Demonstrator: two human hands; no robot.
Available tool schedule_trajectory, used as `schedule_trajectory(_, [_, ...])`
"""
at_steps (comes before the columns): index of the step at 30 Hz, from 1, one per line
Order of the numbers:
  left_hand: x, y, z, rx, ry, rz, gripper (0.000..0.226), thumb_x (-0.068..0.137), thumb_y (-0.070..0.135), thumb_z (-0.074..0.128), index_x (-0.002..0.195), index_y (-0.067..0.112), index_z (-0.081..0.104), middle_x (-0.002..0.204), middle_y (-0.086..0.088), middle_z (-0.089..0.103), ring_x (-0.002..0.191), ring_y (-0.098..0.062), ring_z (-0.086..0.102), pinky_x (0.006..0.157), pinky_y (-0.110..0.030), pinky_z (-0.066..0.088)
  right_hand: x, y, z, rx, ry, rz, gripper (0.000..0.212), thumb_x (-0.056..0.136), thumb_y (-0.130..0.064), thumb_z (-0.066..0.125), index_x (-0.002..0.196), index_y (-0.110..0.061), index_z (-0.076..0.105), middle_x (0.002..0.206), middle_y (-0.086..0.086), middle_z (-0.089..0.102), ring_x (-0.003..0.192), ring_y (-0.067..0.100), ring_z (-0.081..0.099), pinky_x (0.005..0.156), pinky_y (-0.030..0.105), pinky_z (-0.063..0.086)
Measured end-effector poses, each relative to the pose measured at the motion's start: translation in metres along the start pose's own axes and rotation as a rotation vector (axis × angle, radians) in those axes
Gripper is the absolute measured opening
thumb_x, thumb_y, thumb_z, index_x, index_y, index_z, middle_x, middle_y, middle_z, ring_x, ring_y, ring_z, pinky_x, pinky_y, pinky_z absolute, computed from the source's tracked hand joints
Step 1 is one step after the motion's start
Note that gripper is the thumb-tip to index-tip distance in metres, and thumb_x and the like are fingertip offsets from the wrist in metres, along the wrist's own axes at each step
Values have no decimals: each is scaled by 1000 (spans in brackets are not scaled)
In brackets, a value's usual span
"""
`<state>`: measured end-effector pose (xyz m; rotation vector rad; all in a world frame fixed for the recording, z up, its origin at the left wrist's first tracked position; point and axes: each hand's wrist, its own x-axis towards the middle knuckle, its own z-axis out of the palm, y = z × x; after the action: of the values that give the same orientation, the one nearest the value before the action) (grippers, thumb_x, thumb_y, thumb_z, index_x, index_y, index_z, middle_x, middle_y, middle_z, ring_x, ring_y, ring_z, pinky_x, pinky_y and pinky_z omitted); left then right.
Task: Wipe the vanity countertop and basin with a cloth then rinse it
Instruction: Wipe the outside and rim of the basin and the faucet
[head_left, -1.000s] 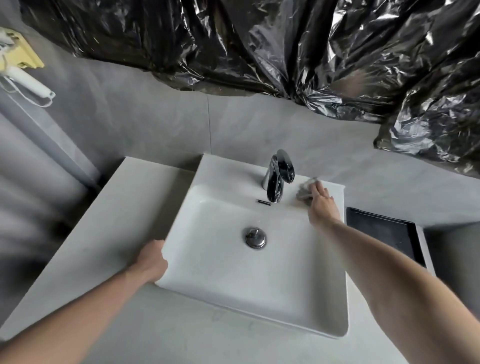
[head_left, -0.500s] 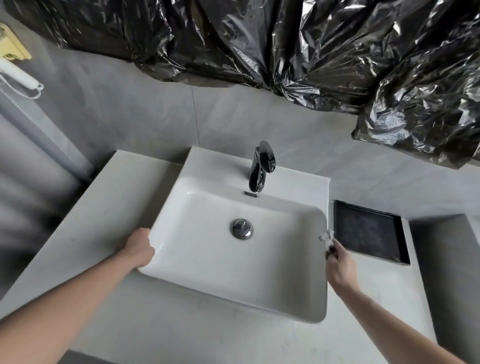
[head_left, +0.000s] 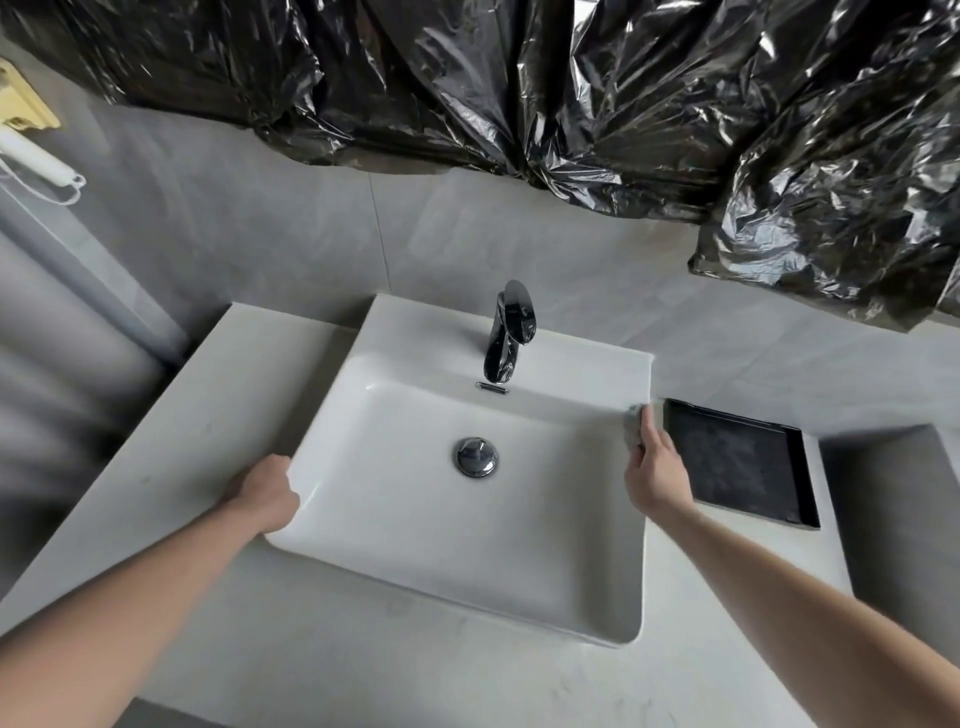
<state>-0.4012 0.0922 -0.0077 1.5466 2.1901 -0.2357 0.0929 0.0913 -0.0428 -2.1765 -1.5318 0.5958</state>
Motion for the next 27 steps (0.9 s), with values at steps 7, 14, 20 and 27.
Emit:
schedule_trajectory(7, [-1, -4, 5, 63, 12, 3, 18, 85, 10, 54, 103, 11, 53, 106, -11, 63, 94, -32, 60, 72, -29, 46, -145, 31, 8, 48, -72, -120, 74, 96, -4, 44, 161, -25, 16, 151, 2, 46, 124, 28, 56, 91, 29, 48])
schedule_trajectory(14, [-3, -5, 12, 99, 45, -4, 26, 88, 11, 52, 114, 8, 55, 117, -14, 64, 106, -35, 62, 79, -32, 48, -196, 32, 1, 39, -131, -29, 73, 95, -3, 47, 161, -17, 19, 127, 10, 63, 91, 17, 53, 80, 28, 44])
schedule_trajectory(20, [-3, -6, 11, 115, 40, -8, 28, 88, 11, 54, 115, 8, 56, 120, -14, 64, 109, -35, 61, 82, -33, 49, -139, 2, 4, 110, -101, 210, 28, 105, -24, 33, 123, -14, 52, 105, 17, 68, 101, 43, 64, 82, 42, 49])
schedule_trajectory(27, [-2, -5, 8, 122, 41, 17, 30, 89, 12, 56, 118, 7, 58, 124, -15, 64, 115, -35, 61, 88, -33, 49, -194, -5, 3, 189, -102, 363, 59, 103, -61, 19, 103, -18, 59, 86, 5, 67, 84, 32, 62, 73, 37, 46])
